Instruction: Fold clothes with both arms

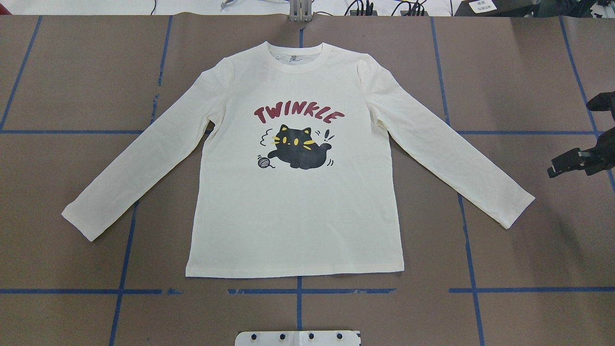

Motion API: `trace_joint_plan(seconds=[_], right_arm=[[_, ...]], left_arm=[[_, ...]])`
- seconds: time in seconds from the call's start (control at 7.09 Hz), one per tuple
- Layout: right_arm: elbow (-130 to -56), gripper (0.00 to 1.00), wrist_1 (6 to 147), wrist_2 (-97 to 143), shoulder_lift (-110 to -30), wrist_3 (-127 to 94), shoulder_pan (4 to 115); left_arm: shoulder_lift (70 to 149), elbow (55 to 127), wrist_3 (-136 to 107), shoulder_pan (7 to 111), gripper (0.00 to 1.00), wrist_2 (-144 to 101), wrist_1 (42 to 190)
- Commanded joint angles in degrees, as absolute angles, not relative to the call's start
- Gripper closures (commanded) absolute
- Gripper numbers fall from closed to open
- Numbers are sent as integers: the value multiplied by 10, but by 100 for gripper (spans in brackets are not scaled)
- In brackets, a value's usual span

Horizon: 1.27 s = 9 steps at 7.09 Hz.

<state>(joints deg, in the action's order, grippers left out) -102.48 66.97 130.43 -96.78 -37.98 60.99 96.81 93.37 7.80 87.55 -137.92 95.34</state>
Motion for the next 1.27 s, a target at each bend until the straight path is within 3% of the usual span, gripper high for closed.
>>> trace_joint_plan(seconds=[0.0, 0.85, 0.99, 1.13], right_arm=[[-948, 7, 473, 1275, -983, -564, 562], [-930, 13, 418, 1225, -984, -679, 500], [-930, 33, 418, 1225, -986, -680, 498], [-930, 86, 417, 1226, -990, -683, 498]], left_arm=[[966, 933, 69, 875, 0, -1380, 972], [966, 936, 52, 875, 0, -1380, 973], [966, 936, 52, 875, 0, -1380, 973], [966, 936, 52, 875, 0, -1380, 973]])
